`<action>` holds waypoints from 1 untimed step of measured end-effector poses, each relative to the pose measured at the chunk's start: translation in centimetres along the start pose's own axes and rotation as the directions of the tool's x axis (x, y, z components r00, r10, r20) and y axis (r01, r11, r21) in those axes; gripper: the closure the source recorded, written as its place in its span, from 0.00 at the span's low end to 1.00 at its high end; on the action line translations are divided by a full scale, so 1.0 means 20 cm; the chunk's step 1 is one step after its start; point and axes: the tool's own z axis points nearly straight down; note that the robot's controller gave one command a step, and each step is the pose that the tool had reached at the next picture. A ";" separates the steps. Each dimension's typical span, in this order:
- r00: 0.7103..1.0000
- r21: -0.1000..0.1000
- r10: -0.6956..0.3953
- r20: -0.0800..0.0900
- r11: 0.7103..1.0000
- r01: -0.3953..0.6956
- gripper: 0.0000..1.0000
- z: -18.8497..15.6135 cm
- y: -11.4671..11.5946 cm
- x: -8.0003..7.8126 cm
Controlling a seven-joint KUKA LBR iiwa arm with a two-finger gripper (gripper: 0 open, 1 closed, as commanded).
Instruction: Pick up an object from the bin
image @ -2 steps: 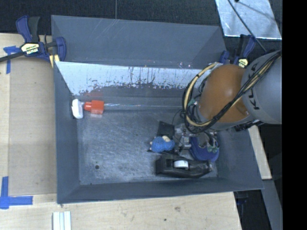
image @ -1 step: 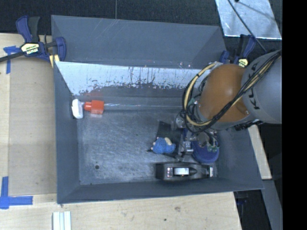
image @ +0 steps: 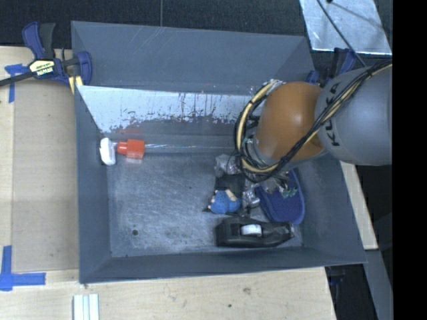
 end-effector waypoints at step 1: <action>1.000 0.000 0.002 0.000 1.000 -0.002 1.00 0.00 0.00 0.00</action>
Offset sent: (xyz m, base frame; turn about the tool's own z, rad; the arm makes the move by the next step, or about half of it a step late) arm 0.0000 0.0000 0.0000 0.0000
